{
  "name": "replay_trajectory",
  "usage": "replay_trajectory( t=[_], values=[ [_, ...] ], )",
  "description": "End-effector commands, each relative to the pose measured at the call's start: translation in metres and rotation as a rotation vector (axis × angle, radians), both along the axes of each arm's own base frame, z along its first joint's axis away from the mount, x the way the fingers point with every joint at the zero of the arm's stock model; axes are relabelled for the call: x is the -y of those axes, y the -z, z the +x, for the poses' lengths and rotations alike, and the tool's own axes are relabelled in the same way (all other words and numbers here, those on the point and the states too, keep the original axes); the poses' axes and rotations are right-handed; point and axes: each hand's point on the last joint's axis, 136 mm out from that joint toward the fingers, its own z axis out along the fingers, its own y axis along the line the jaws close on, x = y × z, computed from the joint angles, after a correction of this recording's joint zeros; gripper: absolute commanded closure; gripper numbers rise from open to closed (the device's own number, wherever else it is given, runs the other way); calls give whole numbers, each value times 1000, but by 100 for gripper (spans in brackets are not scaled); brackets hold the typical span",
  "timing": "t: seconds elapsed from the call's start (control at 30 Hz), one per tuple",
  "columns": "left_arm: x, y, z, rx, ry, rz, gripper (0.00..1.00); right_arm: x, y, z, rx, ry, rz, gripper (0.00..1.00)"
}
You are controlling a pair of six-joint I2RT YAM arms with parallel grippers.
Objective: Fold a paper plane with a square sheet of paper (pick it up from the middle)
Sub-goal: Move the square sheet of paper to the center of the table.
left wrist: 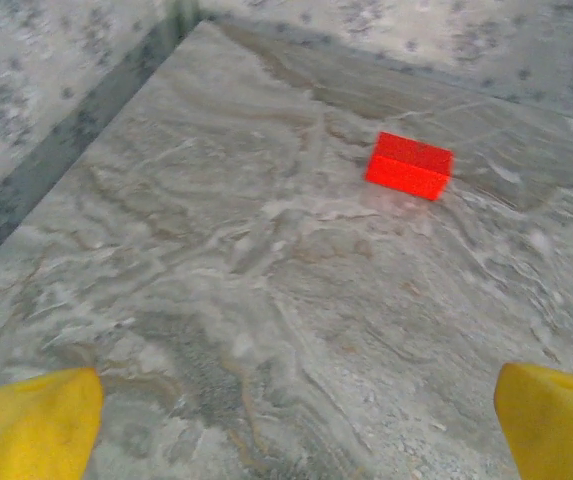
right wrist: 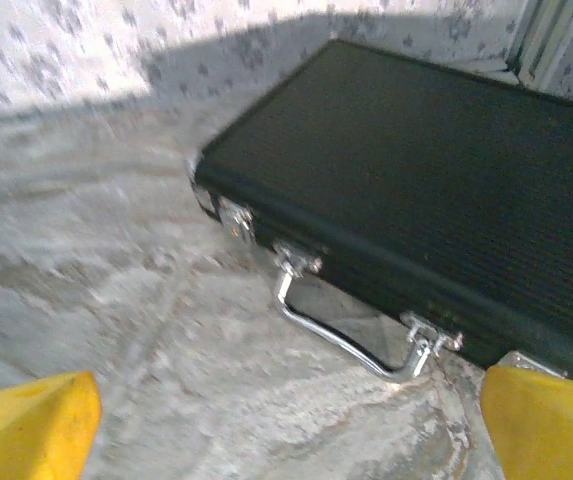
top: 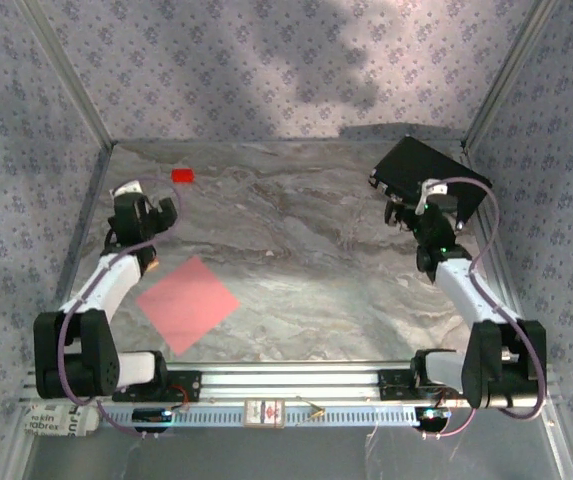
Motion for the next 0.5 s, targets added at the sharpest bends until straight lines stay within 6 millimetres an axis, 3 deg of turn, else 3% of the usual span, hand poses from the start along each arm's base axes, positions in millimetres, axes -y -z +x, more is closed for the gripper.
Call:
replay_trajectory(
  t=[0.0,0.07,0.13,0.23,0.3,0.47],
  values=[
    [2,31,-28,-246,-43,-69,0,-2,26,-39,-254,136,222,1],
    [18,29,-30,-264,56,-103,0,-24,28,-45,-294,48,340,1],
    [20,28,-40,-246,8,-238,0,-51,21,-47,-275,-76,440,1],
    [37,22,-43,-169,51,-473,0,-73,17,-57,-281,-136,491,1],
    [55,24,-52,-222,75,-592,0,-85,17,-64,-293,-163,493,1],
    [109,58,-92,-453,178,-678,0,-108,22,-84,-291,-176,459,1]
  ],
)
